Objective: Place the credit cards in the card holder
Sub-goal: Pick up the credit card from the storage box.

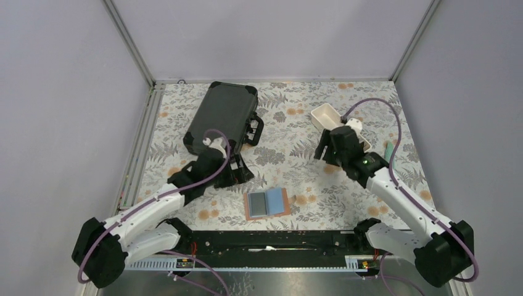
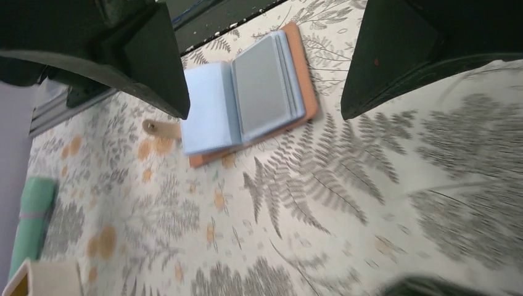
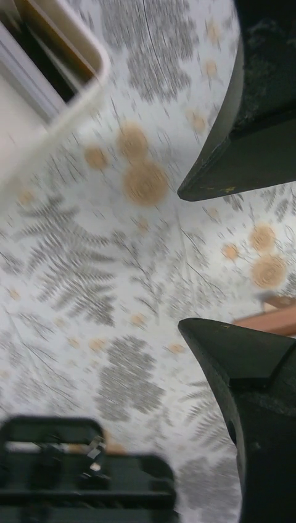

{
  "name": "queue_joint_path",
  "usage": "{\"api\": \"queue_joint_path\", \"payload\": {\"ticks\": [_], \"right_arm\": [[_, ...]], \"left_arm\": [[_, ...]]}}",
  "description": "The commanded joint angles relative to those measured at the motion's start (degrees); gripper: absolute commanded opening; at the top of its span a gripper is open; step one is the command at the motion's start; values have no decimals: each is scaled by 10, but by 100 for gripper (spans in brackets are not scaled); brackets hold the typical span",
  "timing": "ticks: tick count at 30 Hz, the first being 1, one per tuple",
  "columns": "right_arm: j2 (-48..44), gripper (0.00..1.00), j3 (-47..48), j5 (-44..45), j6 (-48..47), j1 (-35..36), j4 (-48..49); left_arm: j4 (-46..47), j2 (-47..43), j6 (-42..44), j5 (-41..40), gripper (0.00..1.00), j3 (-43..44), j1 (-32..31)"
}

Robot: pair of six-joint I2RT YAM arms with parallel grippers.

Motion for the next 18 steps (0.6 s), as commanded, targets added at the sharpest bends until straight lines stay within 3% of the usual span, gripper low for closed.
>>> {"api": "queue_joint_path", "payload": {"ticks": [1, 5, 8, 12, 18], "right_arm": [[29, 76, 62, 0, -76, -102, -39], [69, 65, 89, -8, -87, -186, -34], [94, 54, 92, -12, -87, -227, -21], [123, 42, 95, -6, -83, -263, -11], [164, 38, 88, 18, -76, -300, -1]], "left_arm": [[-112, -40, 114, 56, 99, 99, 96], [-210, -45, 209, 62, 99, 182, 183], [-225, -49, 247, 44, 99, 206, 239], [-216, -51, 269, 10, 99, 193, 273], [-219, -55, 281, 2, 99, 189, 286]]}}
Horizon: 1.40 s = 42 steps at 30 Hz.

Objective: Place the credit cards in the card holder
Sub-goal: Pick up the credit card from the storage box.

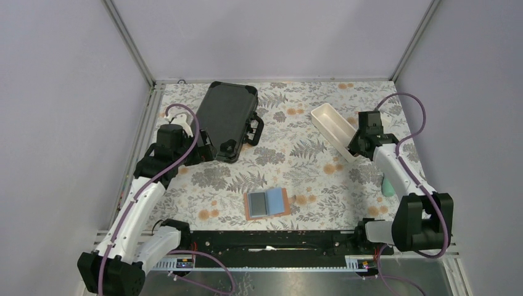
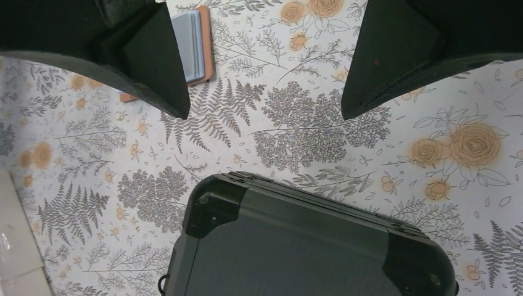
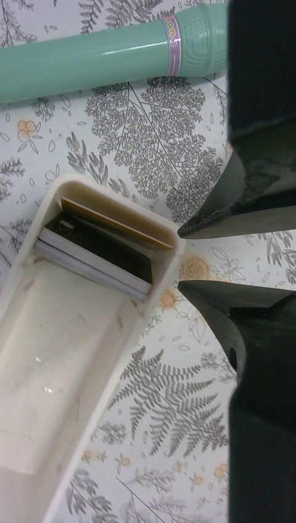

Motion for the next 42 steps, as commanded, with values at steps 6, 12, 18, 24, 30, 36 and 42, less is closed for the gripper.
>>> {"api": "queue_joint_path", "payload": {"ticks": [6, 12, 18, 24, 30, 36, 42], "right_arm": [[51, 32, 9, 14, 2, -41, 48], [96, 26, 26, 12, 10, -58, 57], [115, 24, 31, 21, 11, -66, 61], [131, 22, 28, 17, 11, -71, 71], [151, 16, 33, 11, 14, -72, 79], [134, 5, 49, 34, 26, -73, 59], [116, 0, 74, 44, 54, -78, 29]], "left_arm": [[2, -10, 29, -18, 99, -2, 7], [2, -9, 29, -15, 99, -3, 7], [2, -9, 28, -14, 99, -3, 7], [2, -10, 29, -15, 99, -3, 8], [2, -8, 29, -14, 99, -3, 8], [3, -9, 27, -9, 99, -2, 9], [4, -14, 28, -9, 99, -4, 10]]}}
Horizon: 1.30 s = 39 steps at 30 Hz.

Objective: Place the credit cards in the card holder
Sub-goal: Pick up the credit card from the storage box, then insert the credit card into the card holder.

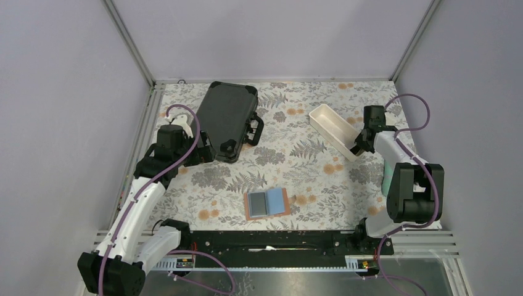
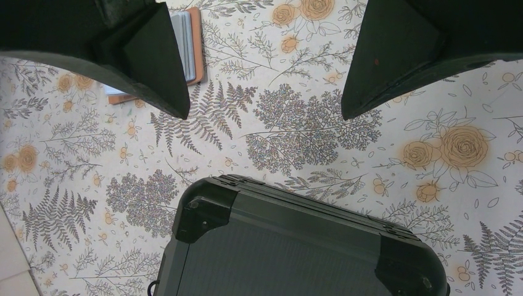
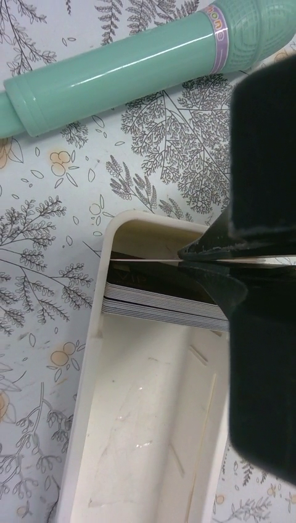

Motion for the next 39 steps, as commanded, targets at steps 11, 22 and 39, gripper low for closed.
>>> {"api": "queue_joint_path", "payload": {"ticks": [11, 22, 39], "right_arm": [[-136, 0, 66, 78, 15, -6, -55], [-226, 0, 19, -238, 9, 11, -26], [-250, 0, -224, -268, 178, 479, 282]], "left_arm": [[16, -24, -29, 41, 99, -16, 4], [100, -97, -176, 125, 99, -177, -21], [287, -50, -403, 38, 97, -324, -287]]}}
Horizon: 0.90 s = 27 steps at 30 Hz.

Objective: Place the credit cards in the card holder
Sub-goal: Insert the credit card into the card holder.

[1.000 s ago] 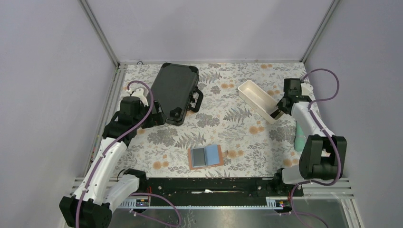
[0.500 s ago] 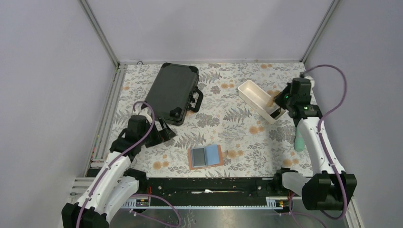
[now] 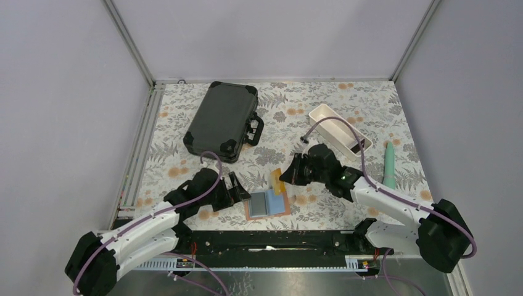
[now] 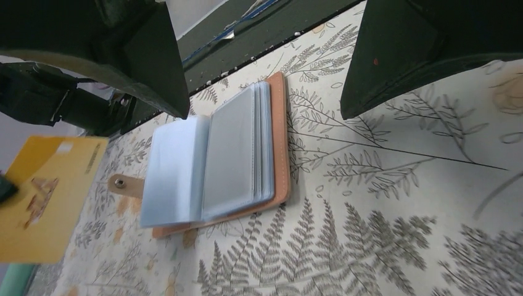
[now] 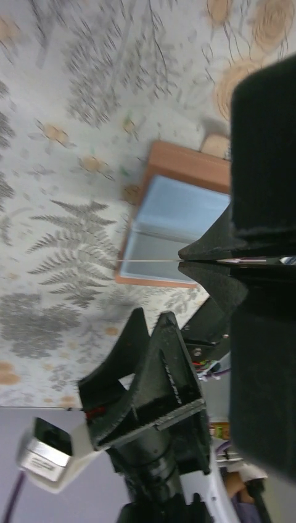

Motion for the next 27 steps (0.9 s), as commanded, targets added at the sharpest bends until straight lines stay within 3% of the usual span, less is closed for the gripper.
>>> {"api": "queue_joint_path", "payload": {"ticks": [1, 9, 16, 27], "right_arm": [[-21, 0, -54, 28, 74, 57, 117], [-5, 0, -117, 69, 125, 125, 173], [20, 0, -138, 93, 138, 140, 204], [52, 0, -155, 98, 144, 146, 221]], "left_arm": [[83, 33, -58, -44, 97, -10, -44], [109, 85, -63, -62, 84, -17, -65], [109, 104, -69, -75, 74, -19, -74], [109, 106, -76, -84, 69, -20, -84]]}}
